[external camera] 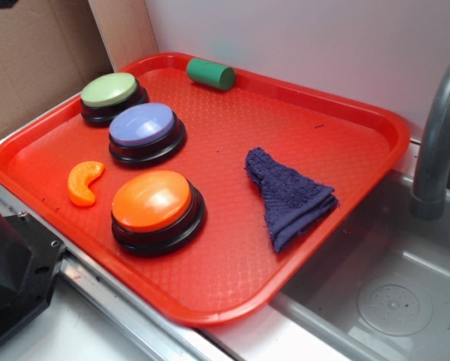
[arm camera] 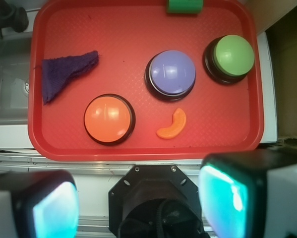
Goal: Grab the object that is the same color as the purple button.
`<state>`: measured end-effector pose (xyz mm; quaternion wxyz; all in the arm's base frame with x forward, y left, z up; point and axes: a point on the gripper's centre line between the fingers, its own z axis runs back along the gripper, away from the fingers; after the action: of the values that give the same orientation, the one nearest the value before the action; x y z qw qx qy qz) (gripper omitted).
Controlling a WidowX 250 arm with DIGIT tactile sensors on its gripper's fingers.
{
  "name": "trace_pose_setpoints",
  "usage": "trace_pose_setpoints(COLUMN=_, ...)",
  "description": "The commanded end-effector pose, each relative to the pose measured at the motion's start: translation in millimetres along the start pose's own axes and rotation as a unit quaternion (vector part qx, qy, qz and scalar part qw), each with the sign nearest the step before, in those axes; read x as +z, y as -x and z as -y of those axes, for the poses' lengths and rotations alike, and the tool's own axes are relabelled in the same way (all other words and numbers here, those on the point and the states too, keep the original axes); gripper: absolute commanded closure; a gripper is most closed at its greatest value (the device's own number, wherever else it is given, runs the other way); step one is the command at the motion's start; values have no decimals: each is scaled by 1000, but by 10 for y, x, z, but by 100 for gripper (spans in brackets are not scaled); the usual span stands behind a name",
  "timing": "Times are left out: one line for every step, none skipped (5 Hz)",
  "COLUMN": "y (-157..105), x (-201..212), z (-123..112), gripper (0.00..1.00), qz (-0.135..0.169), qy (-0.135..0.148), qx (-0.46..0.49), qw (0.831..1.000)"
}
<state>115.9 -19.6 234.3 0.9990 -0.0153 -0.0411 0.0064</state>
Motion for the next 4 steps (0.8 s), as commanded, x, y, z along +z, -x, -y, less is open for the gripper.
trace_pose_setpoints(y=0, x=0, z=0, gripper=0, qz=0, qy=0, qx=0, qw=1000)
trace_pose_setpoints(y=-415, x=-505, z=350, gripper=0, qz=-4, qy=-32, qx=46, qw=998)
trace_pose_setpoints(y=-866, x=-938, z=533, gripper=0, qz=15, qy=-24, qx=171, qw=985)
trace_pose_setpoints(y=-1088, x=-1202, z=494, gripper=0, qz=23, qy=6, qx=244, qw=969)
